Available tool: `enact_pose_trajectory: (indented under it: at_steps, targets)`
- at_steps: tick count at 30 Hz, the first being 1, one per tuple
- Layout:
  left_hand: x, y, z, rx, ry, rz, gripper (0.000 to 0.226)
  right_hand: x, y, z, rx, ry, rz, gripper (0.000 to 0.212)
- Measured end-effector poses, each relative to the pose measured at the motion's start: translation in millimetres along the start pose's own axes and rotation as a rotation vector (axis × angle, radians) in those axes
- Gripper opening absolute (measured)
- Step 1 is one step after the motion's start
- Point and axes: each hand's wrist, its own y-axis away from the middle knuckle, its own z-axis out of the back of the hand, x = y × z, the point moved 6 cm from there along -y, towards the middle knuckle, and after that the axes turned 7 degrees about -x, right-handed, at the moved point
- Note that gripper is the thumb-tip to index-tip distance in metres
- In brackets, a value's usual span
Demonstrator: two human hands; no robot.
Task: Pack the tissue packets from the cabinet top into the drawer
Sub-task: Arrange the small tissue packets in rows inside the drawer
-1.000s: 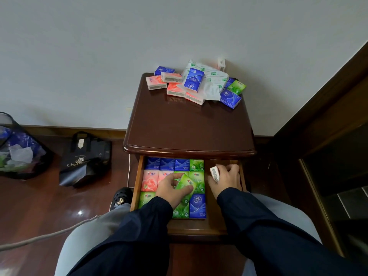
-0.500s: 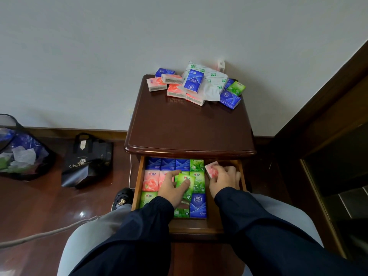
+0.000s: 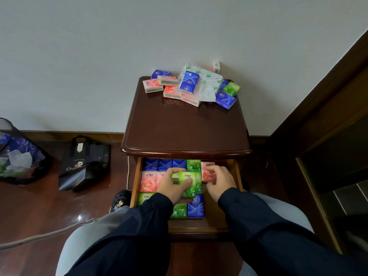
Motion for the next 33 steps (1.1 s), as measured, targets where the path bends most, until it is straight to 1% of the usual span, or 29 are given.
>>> enact_pose_trajectory:
  at_steps: [2,4,5,7,9,11,12,13,14,16,18,20,22,25,27,29,33]
  targets:
    - [-1.8,-1.8,-5.2,-0.012,-0.008,0.010,0.030,7.7,12.5,4.6,0.079,-0.100,0.154,0.066]
    - [-3.7,-3.3,-14.2,-0.003,-0.018,0.029,0.023,12.0,22.5,8.2,0.156,-0.105,0.310,0.081]
    - [-4.5,-3.2,-20.2,0.010,-0.026,0.039,0.022,12.4,25.3,10.4,0.164,-0.074,0.369,0.086]
    - [-5.0,-4.3,-33.6,0.044,-0.064,0.037,0.027,12.1,25.5,16.9,0.127,0.002,0.410,0.089]
    - [-5.4,-4.9,-47.2,0.081,-0.106,0.008,0.034,10.1,20.3,24.1,0.080,0.079,0.384,0.083]
    - [-4.6,-5.7,-57.7,0.103,-0.103,-0.001,0.041,3.3,14.3,29.1,0.068,0.148,0.332,0.082]
    - [-3.8,-6.5,-60.7,0.103,-0.127,-0.011,0.045,-1.9,11.4,32.0,0.059,0.178,0.306,0.081]
    - [-4.6,-7.1,-62.2,0.095,-0.199,-0.051,0.048,-7.9,8.7,35.6,0.035,0.205,0.283,0.079]
    - [-6.2,-7.3,-63.1,0.089,-0.315,-0.127,0.050,-14.7,5.9,40.0,-0.004,0.238,0.264,0.075]
    - [-10.2,-7.6,-66.0,0.086,-0.584,-0.340,0.049,-27.7,-0.3,46.6,-0.078,0.345,0.229,0.068]
    - [-10.3,-8.2,-71.9,0.104,-0.885,-0.525,0.050,-39.5,-7.6,49.3,-0.087,0.425,0.143,0.064]
    - [-6.6,-11.9,-76.4,0.113,-1.134,-0.609,0.055,-44.1,-13.5,47.6,-0.068,0.478,0.112,0.061]
    - [-4.5,-17.5,-81.9,0.119,-1.274,-0.660,0.059,-43.2,-18.3,42.1,-0.043,0.558,0.151,0.058]
    - [-3.9,-26.5,-91.3,0.137,-1.387,-0.719,0.062,-42.2,-25.1,35.0,-0.011,0.622,0.162,0.056]
    - [-2.3,-34.8,-94.4,0.164,-1.433,-0.694,0.064,-42.8,-28.7,32.0,-0.009,0.674,0.171,0.056]
    - [-1.5,-41.3,-96.3,0.186,-1.447,-0.668,0.064,-43.8,-31.5,29.9,-0.007,0.709,0.193,0.053]
    - [-4.9,-47.6,-96.8,0.178,-1.411,-0.689,0.060,-44.5,-35.7,28.5,0.007,0.716,0.201,0.051]
